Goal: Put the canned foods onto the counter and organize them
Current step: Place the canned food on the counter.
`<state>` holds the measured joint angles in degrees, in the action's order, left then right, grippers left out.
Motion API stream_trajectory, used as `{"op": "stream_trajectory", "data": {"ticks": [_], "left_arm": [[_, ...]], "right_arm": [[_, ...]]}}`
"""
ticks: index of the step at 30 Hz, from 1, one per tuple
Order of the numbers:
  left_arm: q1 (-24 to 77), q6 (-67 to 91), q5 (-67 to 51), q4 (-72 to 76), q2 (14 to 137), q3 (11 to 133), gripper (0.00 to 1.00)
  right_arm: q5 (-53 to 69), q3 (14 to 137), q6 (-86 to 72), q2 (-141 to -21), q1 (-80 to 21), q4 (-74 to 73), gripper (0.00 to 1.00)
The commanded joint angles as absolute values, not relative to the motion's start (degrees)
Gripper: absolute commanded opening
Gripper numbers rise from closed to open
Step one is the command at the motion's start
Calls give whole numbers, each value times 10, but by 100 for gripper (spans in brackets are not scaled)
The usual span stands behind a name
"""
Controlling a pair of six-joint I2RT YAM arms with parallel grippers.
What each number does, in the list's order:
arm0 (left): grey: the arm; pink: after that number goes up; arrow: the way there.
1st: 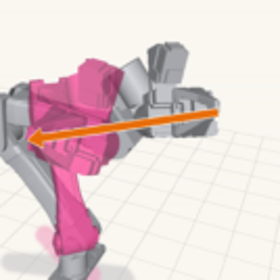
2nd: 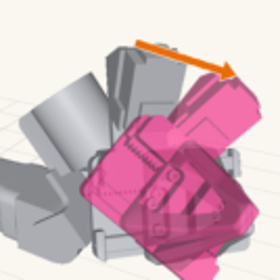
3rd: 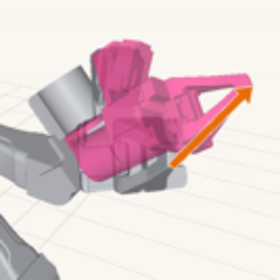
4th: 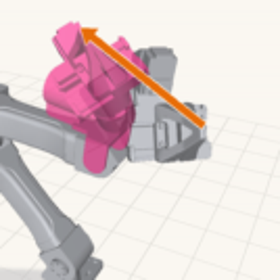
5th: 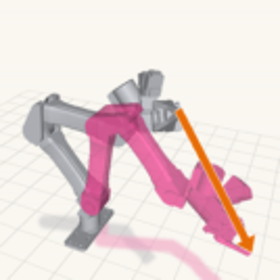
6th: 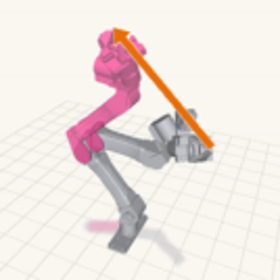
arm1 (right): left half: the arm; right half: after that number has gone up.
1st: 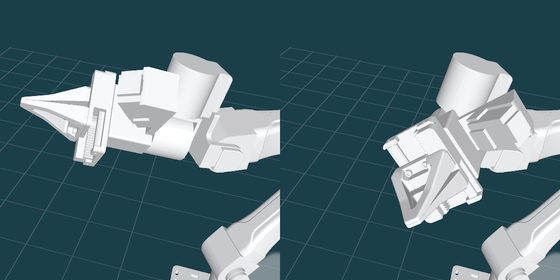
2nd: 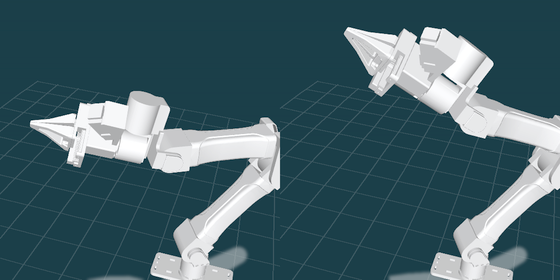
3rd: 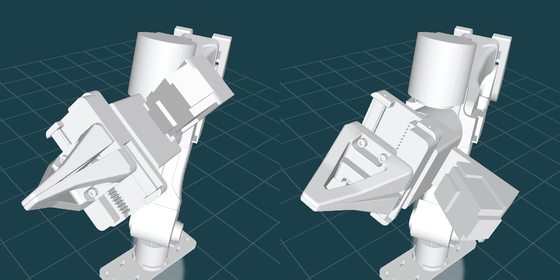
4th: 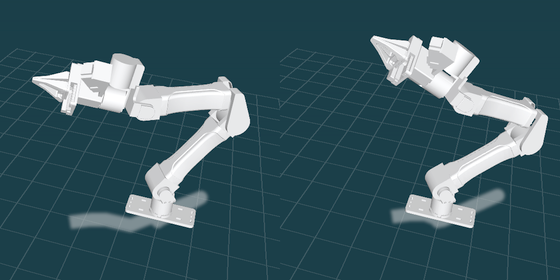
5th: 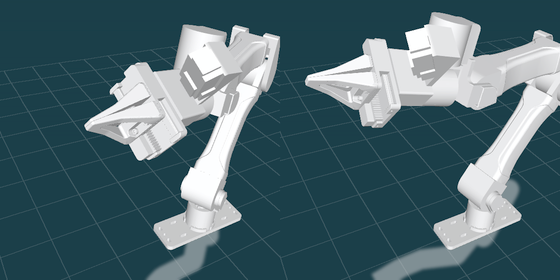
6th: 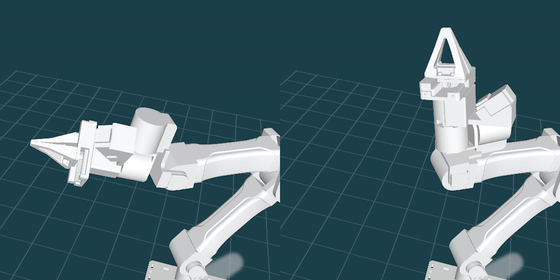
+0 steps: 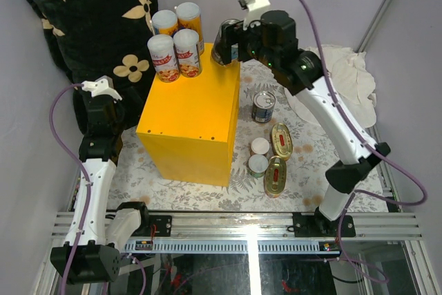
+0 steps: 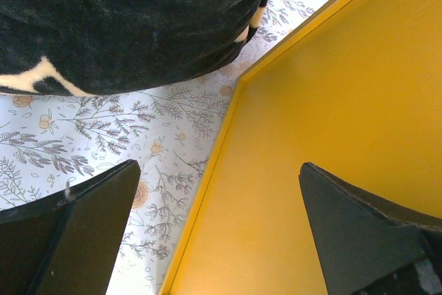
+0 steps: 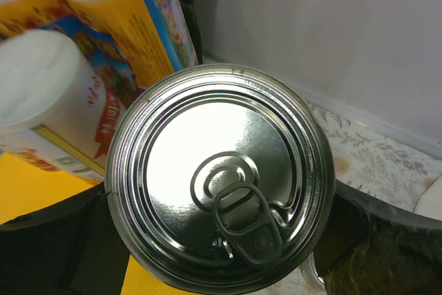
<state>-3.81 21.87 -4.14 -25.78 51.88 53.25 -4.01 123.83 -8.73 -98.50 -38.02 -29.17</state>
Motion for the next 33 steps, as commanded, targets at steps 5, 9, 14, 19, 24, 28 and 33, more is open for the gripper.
{"op": "stream_trajectory", "data": {"ticks": [5,9,14,19,24,28,33], "left_arm": [[-34,207,-60,-244,510,531,100],[-34,206,-57,-244,511,531,100],[-34,205,-54,-245,513,531,100],[-34,205,-56,-245,513,531,100],[-34,205,-56,-245,514,530,100],[-34,206,-59,-245,517,530,100],[-34,207,-59,-245,517,531,100]], "right_arm": [[-14,1306,-66,-1013,-379,-213,35],[6,1300,-63,-1021,-379,-209,81],[20,1283,-61,-1012,-378,-199,100],[23,1227,-58,-978,-379,-179,99],[18,1117,-55,-907,-378,-118,99],[19,1063,-46,-875,-379,-90,99],[32,1062,-42,-885,-378,-75,96]]}}
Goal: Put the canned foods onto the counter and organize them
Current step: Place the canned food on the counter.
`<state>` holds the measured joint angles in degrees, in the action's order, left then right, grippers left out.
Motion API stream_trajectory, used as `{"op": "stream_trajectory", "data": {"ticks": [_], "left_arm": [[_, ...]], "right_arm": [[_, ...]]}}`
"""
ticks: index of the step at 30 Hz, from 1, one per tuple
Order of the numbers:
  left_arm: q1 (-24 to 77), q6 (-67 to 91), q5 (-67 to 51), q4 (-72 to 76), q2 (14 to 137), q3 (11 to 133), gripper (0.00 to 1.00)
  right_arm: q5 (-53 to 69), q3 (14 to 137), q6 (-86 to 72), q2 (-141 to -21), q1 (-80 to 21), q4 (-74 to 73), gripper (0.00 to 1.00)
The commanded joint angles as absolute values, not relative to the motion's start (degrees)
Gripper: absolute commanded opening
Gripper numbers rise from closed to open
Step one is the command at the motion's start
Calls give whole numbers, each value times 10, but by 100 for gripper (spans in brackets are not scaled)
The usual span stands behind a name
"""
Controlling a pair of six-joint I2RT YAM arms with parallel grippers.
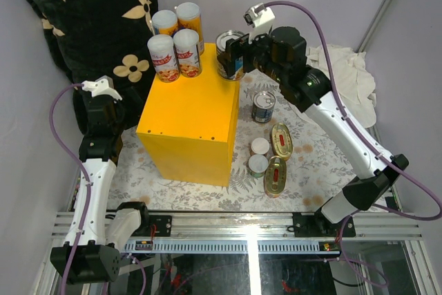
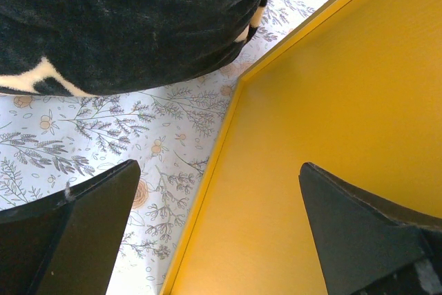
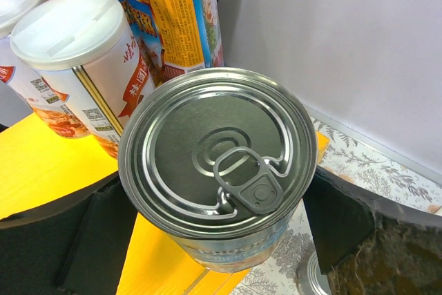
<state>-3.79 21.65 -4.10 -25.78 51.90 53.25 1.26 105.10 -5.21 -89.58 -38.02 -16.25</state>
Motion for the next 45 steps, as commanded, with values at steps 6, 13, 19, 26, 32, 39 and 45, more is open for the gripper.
{"op": "stream_trajectory", "data": {"ticks": [6,13,19,26,32,39,45], "left_arm": [[-34,207,-55,-245,519,529,100],[-34,206,-56,-245,524,531,100],[-34,207,-57,-245,526,532,100],[-34,208,-57,-245,526,532,100],[-34,207,-56,-246,523,531,100],[-34,207,-59,-245,523,531,100],[-34,208,-59,-245,522,530,100]], "right_arm": [[47,1098,-43,-927,-378,-72,94],[56,1162,-37,-980,-378,-84,100],[51,1164,-31,-967,-376,-57,99],[66,1208,-41,-983,-375,-57,99],[60,1111,-51,-910,-369,-7,99],[78,958,-59,-818,-363,60,98],[108,962,-63,-848,-358,62,94]]}}
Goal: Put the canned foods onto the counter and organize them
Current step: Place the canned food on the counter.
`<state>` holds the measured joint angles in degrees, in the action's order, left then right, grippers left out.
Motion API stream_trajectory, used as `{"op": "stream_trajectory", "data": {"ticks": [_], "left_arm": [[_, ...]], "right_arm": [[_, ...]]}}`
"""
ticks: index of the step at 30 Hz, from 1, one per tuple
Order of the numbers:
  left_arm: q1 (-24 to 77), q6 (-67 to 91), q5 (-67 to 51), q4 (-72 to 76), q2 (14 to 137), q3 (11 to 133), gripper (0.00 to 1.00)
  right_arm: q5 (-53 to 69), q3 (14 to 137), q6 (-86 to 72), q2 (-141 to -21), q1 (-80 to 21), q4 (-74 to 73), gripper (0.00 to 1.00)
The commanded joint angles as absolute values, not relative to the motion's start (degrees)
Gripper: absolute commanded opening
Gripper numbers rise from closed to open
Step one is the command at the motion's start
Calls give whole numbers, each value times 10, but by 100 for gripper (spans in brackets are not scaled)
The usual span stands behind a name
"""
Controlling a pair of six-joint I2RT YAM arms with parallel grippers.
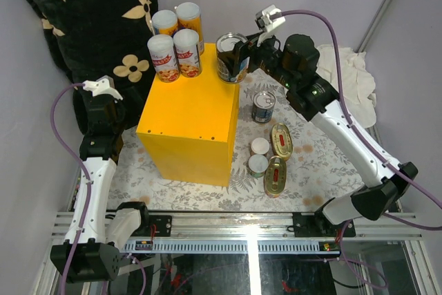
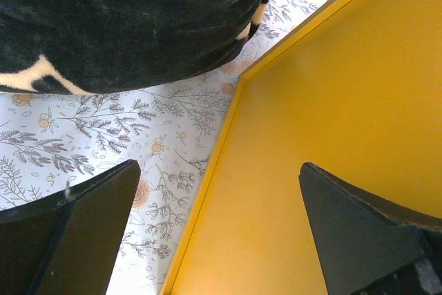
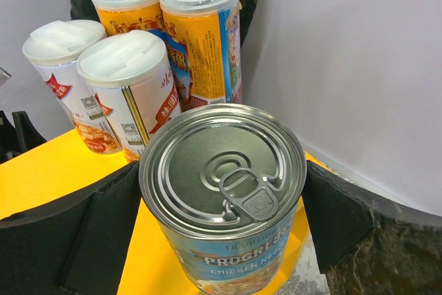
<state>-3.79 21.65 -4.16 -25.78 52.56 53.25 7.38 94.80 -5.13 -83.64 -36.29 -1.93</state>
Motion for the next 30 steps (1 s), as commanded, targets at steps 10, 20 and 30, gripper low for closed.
{"op": "stream_trajectory", "data": {"ticks": [10,20,30], "left_arm": [[-34,206,-55,-245,523,531,100],[-34,206,-55,-246,523,531,100],[-34,206,-57,-246,523,531,100]], "right_arm": [[129,1063,-67,-927,-356,41,92],[150,1154,-95,-994,-343,38,96],[156,1211,-94,-1017,-341,23,99]]}}
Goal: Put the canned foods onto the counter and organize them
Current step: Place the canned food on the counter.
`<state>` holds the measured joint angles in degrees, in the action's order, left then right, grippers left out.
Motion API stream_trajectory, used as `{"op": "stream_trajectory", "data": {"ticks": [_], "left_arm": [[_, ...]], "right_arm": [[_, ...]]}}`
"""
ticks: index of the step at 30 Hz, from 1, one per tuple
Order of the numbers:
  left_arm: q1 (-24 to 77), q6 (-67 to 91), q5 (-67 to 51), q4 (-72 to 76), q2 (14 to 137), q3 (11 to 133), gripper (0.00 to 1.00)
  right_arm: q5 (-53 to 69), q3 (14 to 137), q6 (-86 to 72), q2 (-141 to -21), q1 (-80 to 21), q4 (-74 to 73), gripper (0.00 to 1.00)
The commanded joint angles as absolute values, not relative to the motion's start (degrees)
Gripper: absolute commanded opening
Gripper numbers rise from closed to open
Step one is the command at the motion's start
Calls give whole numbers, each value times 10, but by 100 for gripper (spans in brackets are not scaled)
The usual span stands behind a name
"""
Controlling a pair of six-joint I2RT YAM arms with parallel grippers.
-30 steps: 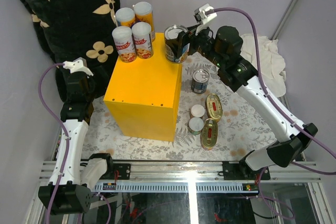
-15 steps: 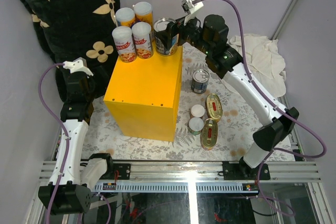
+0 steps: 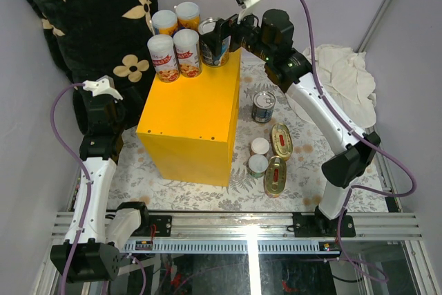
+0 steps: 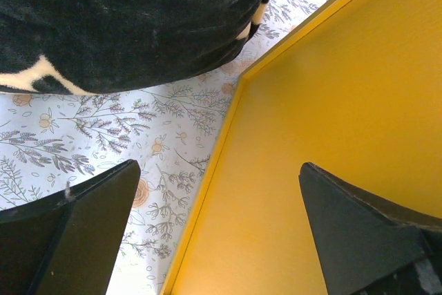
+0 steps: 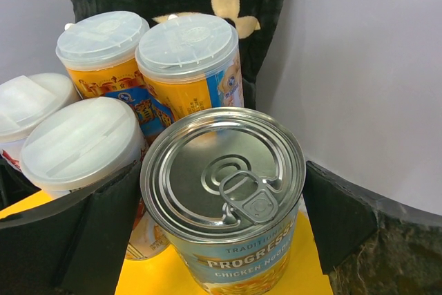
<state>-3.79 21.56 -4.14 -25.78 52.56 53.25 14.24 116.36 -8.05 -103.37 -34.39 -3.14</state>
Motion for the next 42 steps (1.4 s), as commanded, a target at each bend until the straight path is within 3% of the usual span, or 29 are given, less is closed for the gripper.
{"op": "stream_trajectory", "data": {"ticks": [1,18,28,42], "left_arm": [[-34,205,-57,-246,523,531,100],[-33,206,-60,-245,527,532,100],[-34,206,-63,-245,526,532,100],[-34,207,-66,-245,529,531,100]], "right_arm": [[157,1209,-95,-1015,-341,25,100],[151,1250,-88,-992,-337,27,100],[185,1048,-77,-887,-318,83,99],[226,1093,-40,-949,-310,4,99]]}}
